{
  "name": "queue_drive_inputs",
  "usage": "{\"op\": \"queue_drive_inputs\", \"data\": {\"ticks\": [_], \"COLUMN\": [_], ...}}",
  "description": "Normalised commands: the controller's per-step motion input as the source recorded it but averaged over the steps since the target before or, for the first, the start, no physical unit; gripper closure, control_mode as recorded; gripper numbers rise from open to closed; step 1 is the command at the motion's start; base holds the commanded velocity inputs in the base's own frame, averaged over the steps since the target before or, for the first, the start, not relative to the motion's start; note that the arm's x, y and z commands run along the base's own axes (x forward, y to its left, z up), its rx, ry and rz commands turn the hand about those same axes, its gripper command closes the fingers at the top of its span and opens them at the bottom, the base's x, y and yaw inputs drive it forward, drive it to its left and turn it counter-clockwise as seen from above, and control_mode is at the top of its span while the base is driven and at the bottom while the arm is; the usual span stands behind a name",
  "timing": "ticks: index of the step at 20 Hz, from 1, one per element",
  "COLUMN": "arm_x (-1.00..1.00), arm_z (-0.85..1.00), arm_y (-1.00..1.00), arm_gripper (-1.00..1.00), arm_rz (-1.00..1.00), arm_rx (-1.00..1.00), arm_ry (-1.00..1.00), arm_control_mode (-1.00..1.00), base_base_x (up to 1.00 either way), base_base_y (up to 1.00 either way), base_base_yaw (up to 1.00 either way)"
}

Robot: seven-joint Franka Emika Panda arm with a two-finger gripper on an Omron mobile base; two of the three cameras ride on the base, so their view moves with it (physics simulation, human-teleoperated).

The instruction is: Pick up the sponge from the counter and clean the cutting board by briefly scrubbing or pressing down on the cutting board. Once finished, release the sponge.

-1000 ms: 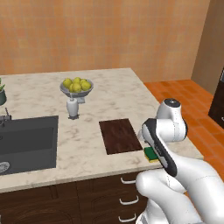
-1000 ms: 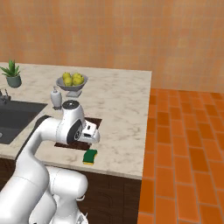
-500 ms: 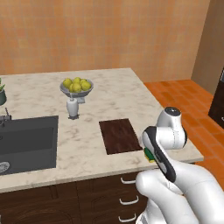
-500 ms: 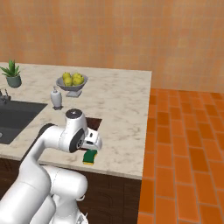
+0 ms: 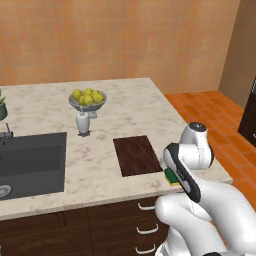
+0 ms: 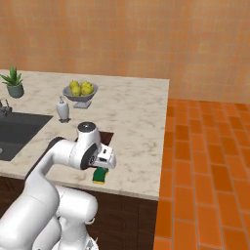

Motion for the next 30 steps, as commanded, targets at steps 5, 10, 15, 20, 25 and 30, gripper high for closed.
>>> {"op": "queue_drive_inputs", "data": {"ticks": [5, 10, 15, 20, 25, 30], "arm_x": [0.00, 0.02, 0.00, -0.10, -0.10, 0.00], "arm_z": [-0.40, -0.54, -0.64, -0.57, -0.35, -0.57], "arm_y": [0.00, 0.06, 0.40, 0.17, -0.32, 0.08], "arm_gripper": [-1.00, -1.00, -1.00, -1.00, -1.00, -1.00], "arm_rz": [0.00, 0.00, 0.00, 0.00, 0.00, 0.05], "arm_rx": [0.00, -0.02, -0.13, -0.03, 0.03, -0.01], "arm_ry": [0.00, 0.00, 0.00, 0.00, 0.00, 0.00], "arm_control_mode": [-1.00, -1.00, -1.00, -1.00, -1.00, -1.00], "base_base_x": [0.00, 0.00, 0.00, 0.00, 0.00, 0.00], "base_base_y": [0.00, 0.00, 0.00, 0.00, 0.00, 0.00], "base_base_yaw": [0.00, 0.00, 0.00, 0.00, 0.00, 0.00]}}
